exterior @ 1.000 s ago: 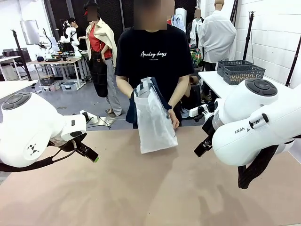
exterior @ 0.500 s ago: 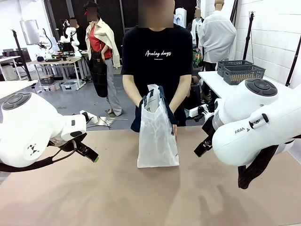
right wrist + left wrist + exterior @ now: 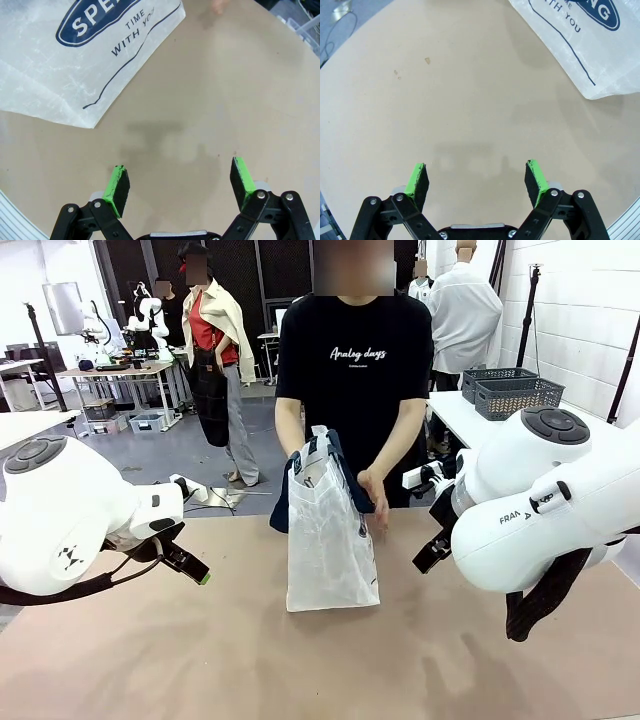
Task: Transfer purchased items from the store into the shopping bag.
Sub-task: Open the Reusable shopping bag in the center of the table.
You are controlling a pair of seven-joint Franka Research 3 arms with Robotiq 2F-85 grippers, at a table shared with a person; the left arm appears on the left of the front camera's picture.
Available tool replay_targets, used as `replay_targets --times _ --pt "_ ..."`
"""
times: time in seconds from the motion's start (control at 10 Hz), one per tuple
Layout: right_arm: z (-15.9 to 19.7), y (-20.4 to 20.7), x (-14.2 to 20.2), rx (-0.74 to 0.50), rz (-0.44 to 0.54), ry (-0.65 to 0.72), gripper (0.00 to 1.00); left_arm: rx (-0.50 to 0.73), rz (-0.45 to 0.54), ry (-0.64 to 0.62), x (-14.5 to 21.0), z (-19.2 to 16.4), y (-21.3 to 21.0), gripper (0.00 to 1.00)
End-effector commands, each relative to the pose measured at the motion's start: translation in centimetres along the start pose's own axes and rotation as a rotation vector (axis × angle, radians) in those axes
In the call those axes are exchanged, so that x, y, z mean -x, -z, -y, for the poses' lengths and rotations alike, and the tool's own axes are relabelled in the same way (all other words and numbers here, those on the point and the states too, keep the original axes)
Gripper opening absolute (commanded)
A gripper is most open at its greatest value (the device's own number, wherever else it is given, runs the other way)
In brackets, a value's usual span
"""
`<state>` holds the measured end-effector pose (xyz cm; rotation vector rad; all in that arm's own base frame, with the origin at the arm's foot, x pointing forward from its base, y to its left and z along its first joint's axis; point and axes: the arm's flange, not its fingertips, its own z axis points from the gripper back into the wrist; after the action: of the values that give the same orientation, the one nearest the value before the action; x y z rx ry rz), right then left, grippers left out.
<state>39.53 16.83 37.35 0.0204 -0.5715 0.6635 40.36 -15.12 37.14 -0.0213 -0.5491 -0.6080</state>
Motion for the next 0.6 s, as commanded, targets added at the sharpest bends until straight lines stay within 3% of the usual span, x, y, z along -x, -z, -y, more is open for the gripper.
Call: replay_targets --times 0.0,0.5 --pt "0.01 0.0 0.0 0.0 0.0 0.0 1.0 0.0 0.0 -0.001 0.02 -0.06 0.0 1.0" --pt "0.01 0.0 0.0 0.0 0.0 0.0 1.0 0.0 0.0 -0.001 0.02 -0.06 0.0 1.0"
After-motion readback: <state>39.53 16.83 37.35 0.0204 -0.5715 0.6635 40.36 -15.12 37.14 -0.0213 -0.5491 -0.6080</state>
